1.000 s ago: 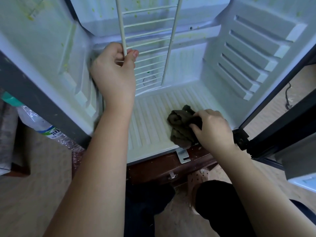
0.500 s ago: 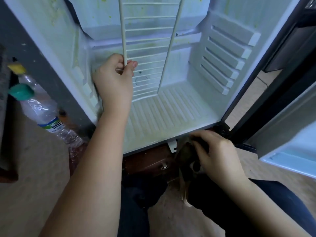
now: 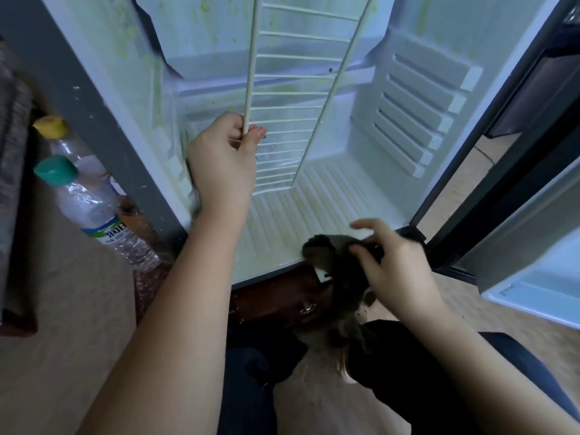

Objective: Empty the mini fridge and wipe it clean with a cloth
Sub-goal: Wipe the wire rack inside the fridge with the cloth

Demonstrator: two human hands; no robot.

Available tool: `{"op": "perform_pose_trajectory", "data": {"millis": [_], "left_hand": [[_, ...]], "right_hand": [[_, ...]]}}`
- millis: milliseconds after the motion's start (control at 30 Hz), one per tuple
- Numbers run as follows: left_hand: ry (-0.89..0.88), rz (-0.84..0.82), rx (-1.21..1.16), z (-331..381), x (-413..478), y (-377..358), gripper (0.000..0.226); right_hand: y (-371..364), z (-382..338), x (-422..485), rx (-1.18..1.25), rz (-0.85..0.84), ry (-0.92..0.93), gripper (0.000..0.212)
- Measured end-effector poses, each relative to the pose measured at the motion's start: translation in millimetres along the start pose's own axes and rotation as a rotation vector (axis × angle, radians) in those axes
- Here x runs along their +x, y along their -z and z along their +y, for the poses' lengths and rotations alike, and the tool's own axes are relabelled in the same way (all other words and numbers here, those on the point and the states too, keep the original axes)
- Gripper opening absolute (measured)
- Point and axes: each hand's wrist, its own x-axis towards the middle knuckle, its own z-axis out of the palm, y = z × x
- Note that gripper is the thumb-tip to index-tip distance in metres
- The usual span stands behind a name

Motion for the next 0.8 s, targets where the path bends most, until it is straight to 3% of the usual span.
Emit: {"op": "perform_pose_trajectory", "data": {"millis": [100, 167, 233, 300, 367, 533, 800], "left_hand": [[0.009, 0.021, 0.007, -2.7, 2.1, -2.3, 0.013], [0.034, 0.043, -0.018, -5.7, 4.9, -5.2, 0.014], [0.078, 0.072, -0.054, -7.8, 8.6, -8.2, 0.018], [0.114, 0.092, -0.085, -9.7, 11.4, -10.3, 0.022], [0.117, 0.099, -0.097, -10.4, 13.4, -11.9, 0.020], [0.095, 0.139, -0.102, -12.7, 19.4, -14.6, 0.023], [0.012, 0.171, -0.103, -17.8, 27.2, -17.1, 0.017]], "right_hand": [[8.5, -4.0, 36.5, 0.160, 0.202, -0.026, 0.015], [7.6, 4.7, 62.6, 0.068, 0.284, -0.022, 0.019], [-7.9, 23.6, 80.0, -0.162, 0.152, -0.026, 0.046], [-30.0, 43.0, 84.4, -0.292, -0.121, -0.061, 0.068], [-50.5, 61.2, 84.2, -0.369, -0.291, -0.054, 0.075], [-68.2, 66.3, 123.2, -0.510, -0.263, -0.055, 0.068], [-103.7, 49.4, 181.7, -0.505, -0.371, 0.068, 0.071]]}}
